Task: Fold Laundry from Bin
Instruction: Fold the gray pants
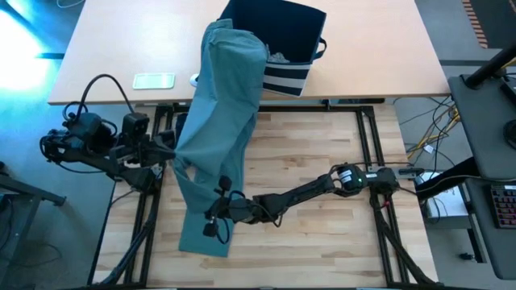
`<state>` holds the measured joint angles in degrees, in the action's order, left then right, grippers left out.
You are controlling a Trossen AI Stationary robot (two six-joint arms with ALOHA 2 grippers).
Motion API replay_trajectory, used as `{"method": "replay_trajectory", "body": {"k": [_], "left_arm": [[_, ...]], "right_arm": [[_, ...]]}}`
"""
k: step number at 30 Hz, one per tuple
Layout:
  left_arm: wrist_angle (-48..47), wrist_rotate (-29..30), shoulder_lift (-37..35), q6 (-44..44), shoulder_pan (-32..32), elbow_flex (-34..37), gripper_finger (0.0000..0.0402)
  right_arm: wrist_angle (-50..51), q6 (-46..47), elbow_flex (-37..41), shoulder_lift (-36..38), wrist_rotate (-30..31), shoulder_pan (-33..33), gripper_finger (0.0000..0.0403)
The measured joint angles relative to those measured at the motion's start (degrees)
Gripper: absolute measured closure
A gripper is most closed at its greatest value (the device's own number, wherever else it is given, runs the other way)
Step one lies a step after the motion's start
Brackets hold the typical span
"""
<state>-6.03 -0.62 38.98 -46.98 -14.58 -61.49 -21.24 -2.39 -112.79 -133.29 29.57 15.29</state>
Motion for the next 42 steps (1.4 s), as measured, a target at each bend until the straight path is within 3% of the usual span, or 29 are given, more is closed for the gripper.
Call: {"method": "replay_trajectory", "body": {"k": [6,11,19,29,32,37,42], "left_arm": [[-0.21,-1.49,0.13,-0.42,-0.01,0.0,0.0402],[-0.21,-3.35,0.02,-0.44,0.0,0.0,0.0402],[-1.39,-5.13,0.02,0.11,0.01,0.0,0.0402],[-4.3,-6.56,-0.2,0.2,-0.01,0.0,0.0402],[-8.73,-7.44,-0.97,-0.42,0.0,0.0,0.0402],[-19.29,-6.94,-3.2,-1.49,0.0,0.0,0.0402],[-34.48,-1.38,-4.02,-1.14,0.0,0.3,0.0402]], "right_arm": [[0.28,-1.89,-0.22,0.34,0.04,-0.17,0.0206],[2.85,-4.59,-0.26,1.87,0.05,-0.02,0.0198],[8.84,-5.49,-0.31,3.93,-2.77,-0.02,0.0244],[10.11,-5.6,-0.31,4.05,-3.03,-0.28,0.0349],[18.41,-3.42,-1.21,5.21,-2.95,-0.28,0.0386],[42.04,5.53,-6.27,9.07,-3.03,0.56,0.0393],[68.97,16.06,-14.28,10.77,-10.87,2.88,0.0394]]}}
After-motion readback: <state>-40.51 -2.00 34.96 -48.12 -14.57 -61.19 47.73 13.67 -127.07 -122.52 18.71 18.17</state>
